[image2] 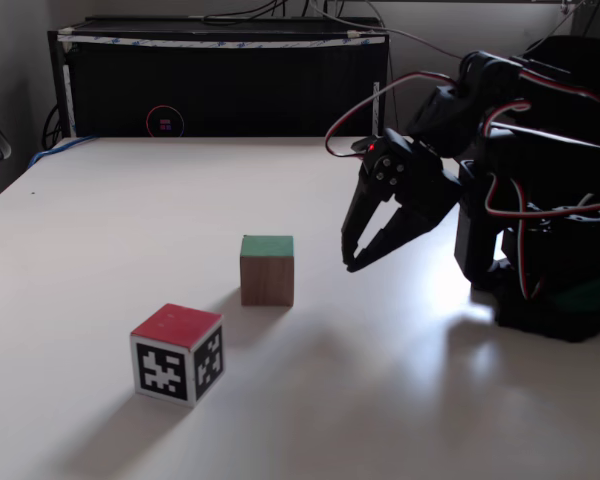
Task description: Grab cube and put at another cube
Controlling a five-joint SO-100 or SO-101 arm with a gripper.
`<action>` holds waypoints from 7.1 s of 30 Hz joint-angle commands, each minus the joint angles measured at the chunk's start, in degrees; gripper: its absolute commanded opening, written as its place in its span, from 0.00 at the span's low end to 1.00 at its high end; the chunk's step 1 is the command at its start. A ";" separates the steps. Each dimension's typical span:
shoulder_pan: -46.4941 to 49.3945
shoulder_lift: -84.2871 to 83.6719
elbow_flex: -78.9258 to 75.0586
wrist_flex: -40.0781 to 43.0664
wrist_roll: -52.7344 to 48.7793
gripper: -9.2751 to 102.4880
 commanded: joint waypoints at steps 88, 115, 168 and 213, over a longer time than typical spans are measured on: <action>0.44 -96.33 -57.74 -7.03 -1.85 0.42; -17.84 -84.02 -72.25 8.53 13.71 0.25; -28.13 -132.71 -131.66 29.00 24.96 0.34; -1.67 -18.28 -32.43 5.36 3.52 0.45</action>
